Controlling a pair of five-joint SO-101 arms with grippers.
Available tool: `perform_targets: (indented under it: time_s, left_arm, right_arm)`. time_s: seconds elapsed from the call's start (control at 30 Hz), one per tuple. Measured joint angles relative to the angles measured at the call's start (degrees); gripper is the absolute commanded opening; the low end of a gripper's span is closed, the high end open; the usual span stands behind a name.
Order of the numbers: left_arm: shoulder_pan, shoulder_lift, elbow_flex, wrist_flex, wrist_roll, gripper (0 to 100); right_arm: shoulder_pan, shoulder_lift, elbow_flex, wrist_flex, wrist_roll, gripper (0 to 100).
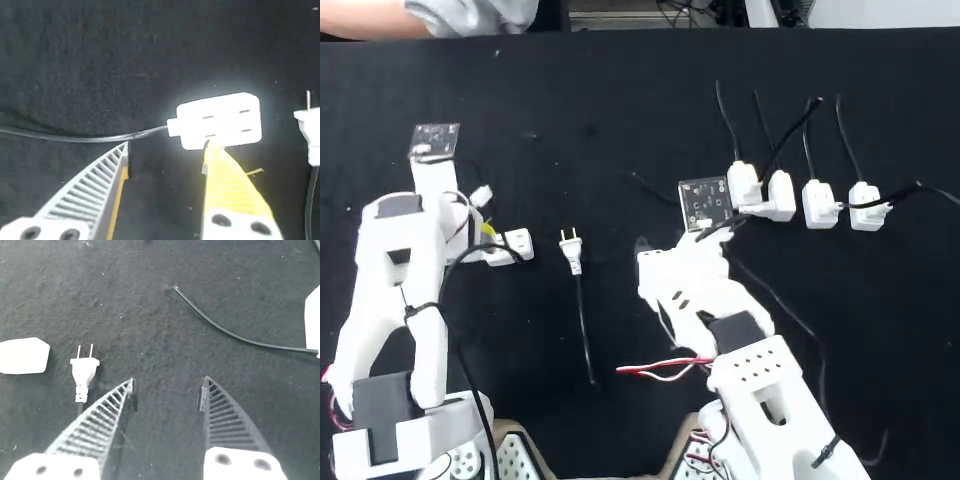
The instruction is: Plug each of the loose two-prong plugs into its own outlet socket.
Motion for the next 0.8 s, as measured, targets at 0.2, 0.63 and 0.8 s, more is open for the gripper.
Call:
perform_targets:
  time_s: [0.2,0.63,0.8]
  left_arm:
    - [-1.1,0.0,7.9,-10.2,12.4,24]
    - [-5.5,-1.3,17.6,-22.6,28.9,24]
    - [-9.2,-1.2,18.0,-22.6,30.8,24]
  right_arm:
    - [-4.1,0.0,0.0,0.0,0.0,19.4]
    - [-18.5,39.5,-26.3,-0.2,0.0,19.4]
    - [-19.1,59.1,-39.7,0.9,0.0,19.4]
